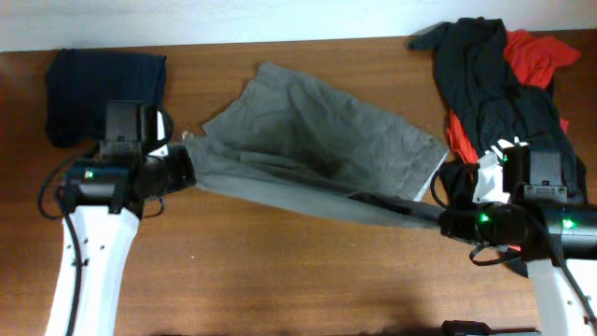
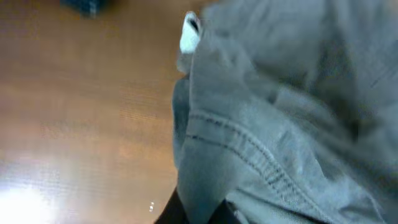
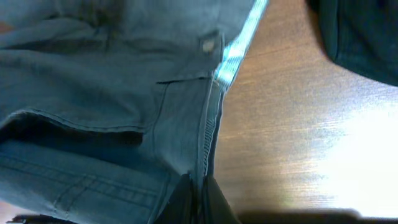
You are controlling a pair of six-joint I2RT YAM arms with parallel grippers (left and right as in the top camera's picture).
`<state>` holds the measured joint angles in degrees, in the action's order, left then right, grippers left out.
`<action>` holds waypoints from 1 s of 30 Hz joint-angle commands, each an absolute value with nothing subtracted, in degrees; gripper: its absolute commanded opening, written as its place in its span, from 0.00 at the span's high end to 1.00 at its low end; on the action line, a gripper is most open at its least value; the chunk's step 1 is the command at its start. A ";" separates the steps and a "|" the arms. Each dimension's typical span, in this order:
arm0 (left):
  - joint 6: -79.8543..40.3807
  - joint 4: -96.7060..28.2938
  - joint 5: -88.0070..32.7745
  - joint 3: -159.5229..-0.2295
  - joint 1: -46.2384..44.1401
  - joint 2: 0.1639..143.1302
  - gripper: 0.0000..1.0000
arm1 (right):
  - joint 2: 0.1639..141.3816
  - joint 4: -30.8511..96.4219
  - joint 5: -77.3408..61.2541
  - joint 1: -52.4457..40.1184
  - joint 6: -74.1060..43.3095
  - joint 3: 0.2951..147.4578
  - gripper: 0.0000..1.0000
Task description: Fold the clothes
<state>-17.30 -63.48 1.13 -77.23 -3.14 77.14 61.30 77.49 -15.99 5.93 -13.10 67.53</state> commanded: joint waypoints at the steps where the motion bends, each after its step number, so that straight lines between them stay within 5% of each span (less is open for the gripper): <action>1: -16.58 -56.55 9.67 -78.83 -1.89 78.11 1.00 | 63.61 74.32 -8.29 7.53 -12.29 67.48 0.96; 18: -16.56 -18.26 9.72 -78.83 -8.78 102.41 1.00 | 88.14 58.26 -3.81 10.04 -12.51 67.48 0.96; 30: -15.90 10.44 9.72 -78.83 -11.94 113.89 0.99 | 91.18 43.05 -4.91 16.45 -11.40 67.48 0.96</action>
